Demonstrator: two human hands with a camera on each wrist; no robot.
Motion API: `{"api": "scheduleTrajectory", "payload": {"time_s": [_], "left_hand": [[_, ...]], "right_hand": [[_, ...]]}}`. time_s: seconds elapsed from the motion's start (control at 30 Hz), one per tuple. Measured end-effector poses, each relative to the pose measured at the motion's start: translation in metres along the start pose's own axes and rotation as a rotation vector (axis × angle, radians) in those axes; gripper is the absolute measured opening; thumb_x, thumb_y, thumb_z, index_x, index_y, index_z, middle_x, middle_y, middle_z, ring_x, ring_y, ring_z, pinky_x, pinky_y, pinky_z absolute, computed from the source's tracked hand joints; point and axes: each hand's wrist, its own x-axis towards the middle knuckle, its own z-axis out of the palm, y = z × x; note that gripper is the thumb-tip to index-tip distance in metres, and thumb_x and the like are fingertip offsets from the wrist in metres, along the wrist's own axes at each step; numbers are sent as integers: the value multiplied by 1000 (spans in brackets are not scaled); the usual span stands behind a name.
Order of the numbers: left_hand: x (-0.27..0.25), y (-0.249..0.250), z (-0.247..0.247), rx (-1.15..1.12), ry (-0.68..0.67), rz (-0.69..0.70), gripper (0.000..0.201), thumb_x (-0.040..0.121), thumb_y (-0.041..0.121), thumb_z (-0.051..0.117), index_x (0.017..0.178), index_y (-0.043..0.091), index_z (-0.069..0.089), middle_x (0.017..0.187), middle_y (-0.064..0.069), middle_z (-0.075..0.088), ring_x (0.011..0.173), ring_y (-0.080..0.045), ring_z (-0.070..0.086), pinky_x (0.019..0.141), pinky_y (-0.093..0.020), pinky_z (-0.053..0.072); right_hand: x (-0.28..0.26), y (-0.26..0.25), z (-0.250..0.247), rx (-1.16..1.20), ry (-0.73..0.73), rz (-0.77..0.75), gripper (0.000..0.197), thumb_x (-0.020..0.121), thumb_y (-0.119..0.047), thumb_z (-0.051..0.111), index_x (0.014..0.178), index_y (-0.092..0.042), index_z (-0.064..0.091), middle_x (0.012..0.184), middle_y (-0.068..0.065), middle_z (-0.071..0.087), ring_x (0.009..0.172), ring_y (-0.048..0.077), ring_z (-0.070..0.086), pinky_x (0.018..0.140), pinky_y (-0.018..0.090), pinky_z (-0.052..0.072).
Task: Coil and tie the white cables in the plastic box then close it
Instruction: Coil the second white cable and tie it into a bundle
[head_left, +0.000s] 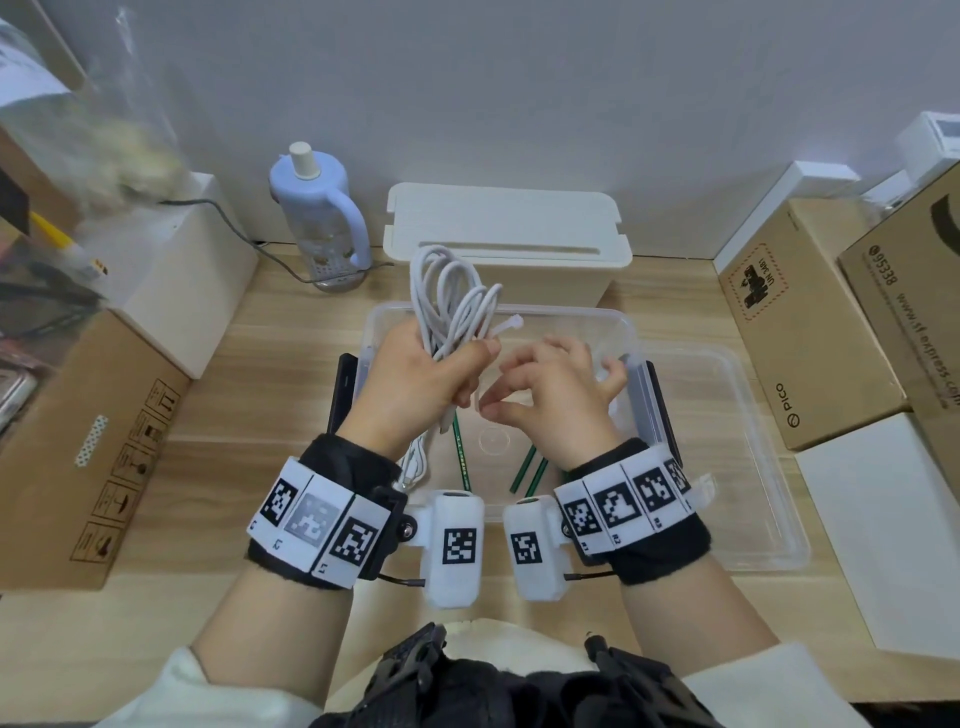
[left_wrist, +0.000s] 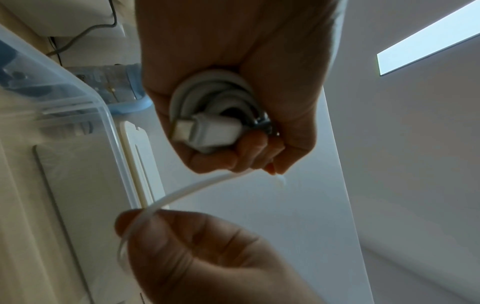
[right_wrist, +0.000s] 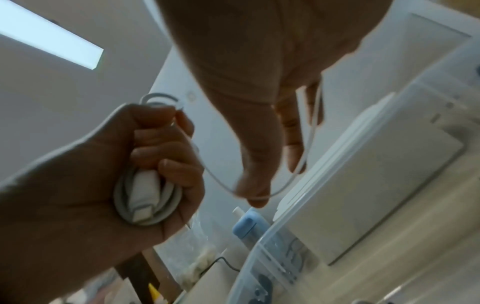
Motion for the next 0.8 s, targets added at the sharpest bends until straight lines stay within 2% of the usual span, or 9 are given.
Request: {"api": "scheduleTrajectory", "payload": {"time_s": [0.1,0.2,0.37,0.47,0.53,0.6,0.67,0.73,0.8], "left_hand": [[0,-1,1,48,-13,24,29,84,5,60,57,13,52,41,5,46,41,-11,43,46,-19,39],[2,-4,1,110,-17,43,28,82,3,61,58,12,51,41,6,46,41,-7,42,47,-18,38],[3,-9,-4,222,32,70,21,83,9,63,64,16,56,50,8,50,47,0,45,54,-21,41],[4,-8,-7,217,83,82,28,85,10,61,59,19,52,45,9,49,46,-3,44,55,-29,43],[5,-8,-8,208,95,101,31,85,10,61,58,19,50,46,7,47,47,-7,44,54,-29,42],[5,-9,-8,215,85,120,31,85,9,61,58,20,50,46,7,48,47,-5,44,53,-24,41],[5,-10,-7,236,75,130,33,85,10,61,58,24,50,45,11,52,45,0,46,51,-16,39],[6,-10,-6,230,71,130,33,85,8,61,59,26,50,46,16,55,45,3,48,50,-11,38],[6,-9,-5,208,53,124,30,85,6,60,62,24,53,47,19,57,46,5,51,50,-7,36]], "right_hand": [[1,-9,-1,62,-9,-194,8,79,-28,65,87,-31,68,120,-20,54,141,12,18,109,45,-21],[-2,-16,-3,335,-94,-259,16,86,-9,57,99,-14,65,102,-12,64,119,19,48,116,48,11],[0,-8,3,107,-138,-321,43,99,-34,22,137,-21,39,109,4,69,125,8,47,102,26,-33],[3,-5,8,366,-132,-239,54,99,-38,14,114,-18,62,98,6,73,116,1,52,104,16,-29],[3,-2,11,641,-148,-172,50,96,-38,25,82,-21,70,80,4,75,98,-5,60,113,18,-7],[3,0,11,761,-187,-132,44,95,-34,37,70,-19,70,73,3,74,88,-2,63,106,10,12],[2,-1,9,741,-165,-120,34,94,-32,46,71,-24,70,79,-5,73,90,-2,62,110,23,20],[2,-2,8,429,-63,-110,15,87,-42,54,82,-34,66,96,-18,67,122,-3,45,113,53,-13],[0,-6,8,46,40,-129,25,77,-56,58,95,-38,62,125,-21,54,143,6,3,95,53,-37]]}}
